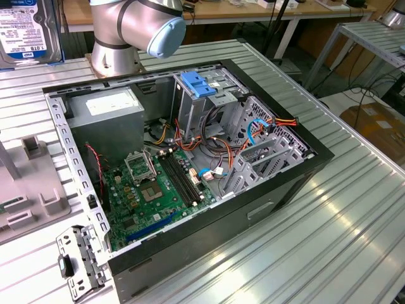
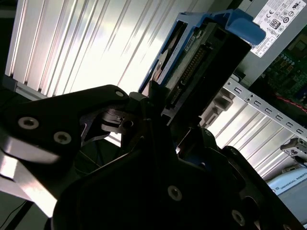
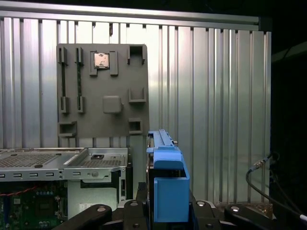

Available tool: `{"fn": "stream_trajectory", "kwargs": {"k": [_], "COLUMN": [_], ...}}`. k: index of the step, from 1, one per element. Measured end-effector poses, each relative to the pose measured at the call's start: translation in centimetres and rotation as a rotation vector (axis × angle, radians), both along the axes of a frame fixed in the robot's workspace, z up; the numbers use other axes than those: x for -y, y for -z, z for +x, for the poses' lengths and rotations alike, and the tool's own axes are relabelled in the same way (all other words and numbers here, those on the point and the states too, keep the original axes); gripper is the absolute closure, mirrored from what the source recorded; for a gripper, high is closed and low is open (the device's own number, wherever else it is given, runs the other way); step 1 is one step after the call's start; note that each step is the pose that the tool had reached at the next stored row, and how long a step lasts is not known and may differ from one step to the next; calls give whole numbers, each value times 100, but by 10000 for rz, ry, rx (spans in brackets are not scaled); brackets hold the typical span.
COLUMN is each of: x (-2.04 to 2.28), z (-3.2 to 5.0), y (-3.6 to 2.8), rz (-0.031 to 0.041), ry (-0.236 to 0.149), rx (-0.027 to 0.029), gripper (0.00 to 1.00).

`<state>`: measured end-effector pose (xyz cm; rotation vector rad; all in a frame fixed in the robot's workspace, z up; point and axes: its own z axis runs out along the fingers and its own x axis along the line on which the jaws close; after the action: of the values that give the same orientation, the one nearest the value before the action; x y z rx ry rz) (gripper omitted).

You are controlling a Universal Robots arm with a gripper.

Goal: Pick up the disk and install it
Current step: 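Pick up the disk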

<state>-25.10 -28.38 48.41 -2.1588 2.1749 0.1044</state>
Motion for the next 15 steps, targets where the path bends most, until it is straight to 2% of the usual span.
{"fn": "stream_trajectory", "kwargs": {"k": [8,15], "x": [2,65], "z": [85,111], "y": [3,7], "rz": [-1,0], "ry": [0,-1], "rx": [-1,0], "gripper": [64,64]}}
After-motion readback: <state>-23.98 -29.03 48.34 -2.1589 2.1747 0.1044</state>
